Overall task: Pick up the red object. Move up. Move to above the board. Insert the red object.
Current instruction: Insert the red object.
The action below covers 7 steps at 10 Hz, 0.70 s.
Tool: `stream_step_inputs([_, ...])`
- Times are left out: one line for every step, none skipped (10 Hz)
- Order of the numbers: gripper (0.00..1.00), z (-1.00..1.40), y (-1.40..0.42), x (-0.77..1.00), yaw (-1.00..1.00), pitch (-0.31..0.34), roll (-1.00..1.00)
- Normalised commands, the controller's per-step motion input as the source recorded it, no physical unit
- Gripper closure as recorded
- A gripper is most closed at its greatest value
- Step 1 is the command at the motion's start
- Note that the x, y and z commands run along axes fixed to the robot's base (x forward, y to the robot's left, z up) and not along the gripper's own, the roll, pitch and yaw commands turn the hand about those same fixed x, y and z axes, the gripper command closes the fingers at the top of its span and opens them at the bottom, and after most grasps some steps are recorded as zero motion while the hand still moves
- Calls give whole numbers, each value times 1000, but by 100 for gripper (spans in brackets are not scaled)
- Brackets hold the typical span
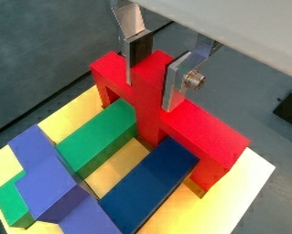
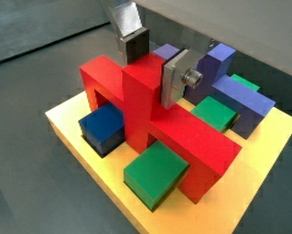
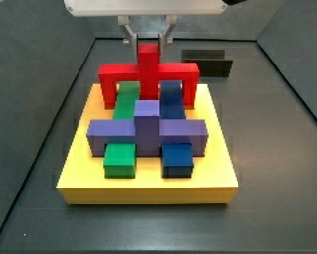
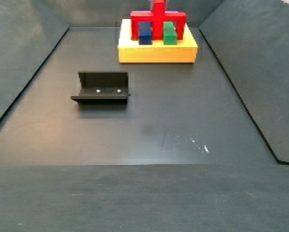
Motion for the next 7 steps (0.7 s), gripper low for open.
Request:
stream_step_inputs([100,-134,-14,60,-74,13,137])
stream_step_inputs([100,-40,-74,51,-14,16,79])
stream_step_inputs([100,0,-154,71,0,4,43])
stream_step_inputs([100,-14,-157,49,0,0,29])
stream_step_inputs([100,-71,-126,17,0,0,51])
stream_step_inputs([100,-189,0,54,0,0,124])
stream_step_inputs([100,-211,23,69,0,3,130])
